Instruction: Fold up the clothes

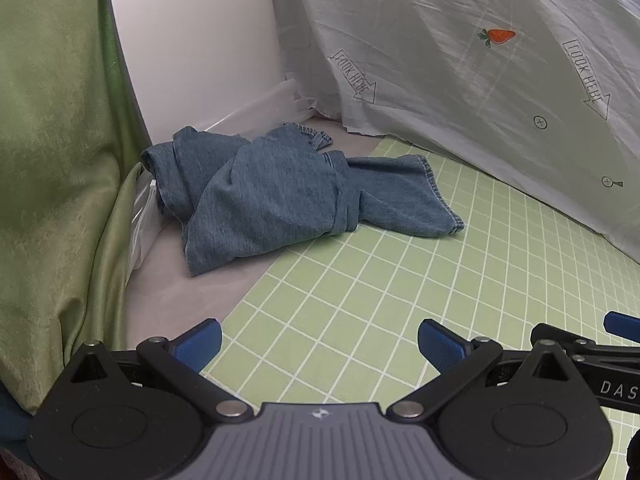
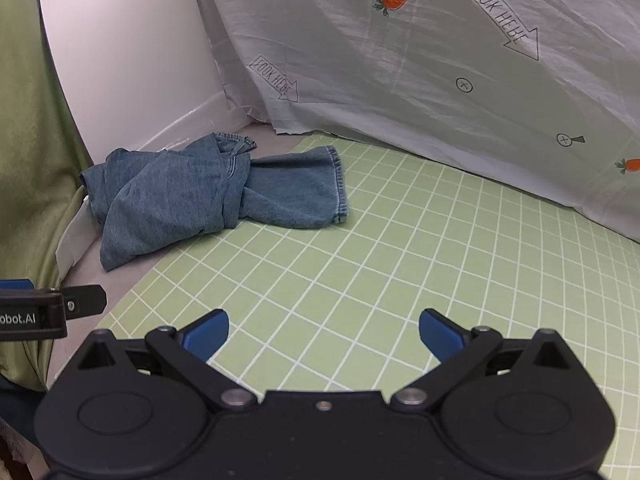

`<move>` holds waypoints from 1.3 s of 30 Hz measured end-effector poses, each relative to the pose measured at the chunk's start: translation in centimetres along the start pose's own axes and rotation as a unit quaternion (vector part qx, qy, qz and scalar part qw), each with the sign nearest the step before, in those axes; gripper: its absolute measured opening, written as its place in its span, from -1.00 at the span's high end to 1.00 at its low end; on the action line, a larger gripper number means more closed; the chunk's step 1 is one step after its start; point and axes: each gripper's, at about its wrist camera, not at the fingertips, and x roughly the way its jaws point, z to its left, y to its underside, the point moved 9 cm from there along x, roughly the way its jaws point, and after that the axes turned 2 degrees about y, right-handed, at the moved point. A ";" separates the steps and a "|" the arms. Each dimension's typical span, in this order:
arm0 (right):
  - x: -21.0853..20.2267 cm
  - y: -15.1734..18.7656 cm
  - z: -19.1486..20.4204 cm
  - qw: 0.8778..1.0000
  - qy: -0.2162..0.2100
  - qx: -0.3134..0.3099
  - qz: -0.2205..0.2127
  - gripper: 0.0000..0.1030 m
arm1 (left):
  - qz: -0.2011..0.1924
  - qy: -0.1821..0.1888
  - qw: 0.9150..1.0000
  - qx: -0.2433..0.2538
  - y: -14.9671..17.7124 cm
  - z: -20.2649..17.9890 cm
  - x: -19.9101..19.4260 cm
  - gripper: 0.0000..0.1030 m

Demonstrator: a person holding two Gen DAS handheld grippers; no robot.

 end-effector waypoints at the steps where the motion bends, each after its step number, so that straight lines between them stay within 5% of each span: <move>1: 0.0 -0.1 -0.1 1.000 0.000 0.000 0.001 -0.99 | -0.001 0.000 1.000 0.000 -0.1 -0.2 -0.1 -0.99; 39: -0.3 0.4 0.3 1.000 -0.004 0.004 -0.001 -0.99 | 0.002 -0.006 1.000 0.001 0.3 0.4 -0.4 -0.99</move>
